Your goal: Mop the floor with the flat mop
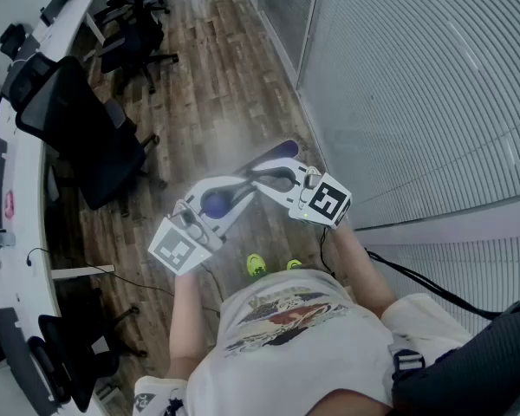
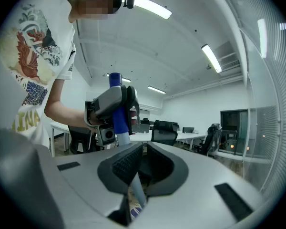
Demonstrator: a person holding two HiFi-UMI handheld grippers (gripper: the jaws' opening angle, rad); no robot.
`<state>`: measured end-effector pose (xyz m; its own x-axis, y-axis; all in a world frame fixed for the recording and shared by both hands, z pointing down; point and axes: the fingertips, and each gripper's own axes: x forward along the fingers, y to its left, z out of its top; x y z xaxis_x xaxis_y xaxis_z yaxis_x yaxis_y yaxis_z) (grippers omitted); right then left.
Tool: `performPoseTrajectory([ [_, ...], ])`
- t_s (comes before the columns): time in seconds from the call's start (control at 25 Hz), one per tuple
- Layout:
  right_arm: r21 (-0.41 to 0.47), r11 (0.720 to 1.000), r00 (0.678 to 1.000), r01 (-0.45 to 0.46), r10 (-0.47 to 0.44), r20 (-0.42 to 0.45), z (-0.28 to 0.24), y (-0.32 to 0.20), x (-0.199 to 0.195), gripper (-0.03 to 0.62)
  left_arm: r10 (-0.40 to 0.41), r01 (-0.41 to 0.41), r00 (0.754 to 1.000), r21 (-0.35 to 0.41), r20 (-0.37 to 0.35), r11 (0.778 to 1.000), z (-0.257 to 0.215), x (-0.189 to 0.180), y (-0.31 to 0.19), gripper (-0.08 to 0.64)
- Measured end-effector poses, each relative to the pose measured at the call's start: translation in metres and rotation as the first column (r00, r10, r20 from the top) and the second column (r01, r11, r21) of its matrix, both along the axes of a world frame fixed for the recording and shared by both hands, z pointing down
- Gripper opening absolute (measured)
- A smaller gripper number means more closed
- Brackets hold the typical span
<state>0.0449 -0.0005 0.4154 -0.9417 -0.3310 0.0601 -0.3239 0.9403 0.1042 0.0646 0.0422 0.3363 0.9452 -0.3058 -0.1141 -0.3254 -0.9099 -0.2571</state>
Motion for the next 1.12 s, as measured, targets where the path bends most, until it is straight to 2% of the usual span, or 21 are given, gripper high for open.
performPoseTrajectory([
  [0.2,0.053,0.998,0.998,0.042,-0.038,-0.059,0.015,0.01,0.027,0.04,-0.023,0.023,1.0,0.013,-0.011,1.0,0.002,0.024,0.009,0.04],
  [0.36,-0.033,0.998,0.997,0.044,-0.046,-0.069,0.029,0.015,0.022,0.041,-0.014,0.013,1.0,0.018,0.007,1.0,0.004,0.024,0.012,0.04],
  [0.52,-0.042,0.997,0.995,0.058,-0.061,-0.079,0.041,0.016,0.002,0.048,0.01,-0.011,1.0,0.016,0.02,1.0,0.006,0.022,0.01,0.04],
  [0.56,-0.042,0.997,0.994,0.07,-0.074,-0.084,0.042,0.016,-0.004,0.093,0.021,-0.021,0.999,0.018,0.025,1.0,0.006,0.022,0.01,0.04],
  [0.6,-0.04,0.995,0.991,0.088,-0.091,-0.099,0.045,0.018,-0.011,0.178,0.035,-0.035,0.999,0.018,0.031,0.999,0.005,0.023,0.011,0.04],
  [0.68,-0.03,0.992,0.983,0.122,-0.125,-0.138,0.049,0.023,-0.025,0.204,0.069,-0.07,0.996,0.016,0.059,0.997,0.007,0.025,0.013,0.04],
  [0.88,-0.018,0.993,0.975,0.119,-0.121,-0.184,0.059,0.017,-0.054,0.202,0.128,-0.129,0.978,-0.007,0.165,0.992,0.016,0.024,0.018,0.04],
  [0.92,-0.014,0.993,0.975,0.114,-0.115,-0.192,0.062,0.015,-0.057,0.201,0.137,-0.139,0.976,-0.001,0.17,0.99,0.016,0.024,0.018,0.04],
  [1.0,-0.003,0.995,0.978,0.098,-0.097,-0.185,0.063,0.014,-0.059,0.124,0.157,-0.162,0.974,0.014,0.164,0.987,0.012,0.024,0.017,0.04],
  [1.12,0.002,0.997,0.983,0.075,-0.074,-0.166,0.062,0.01,-0.064,0.12,0.185,-0.188,0.967,0.004,0.173,0.982,0.011,0.019,0.014,0.04],
])
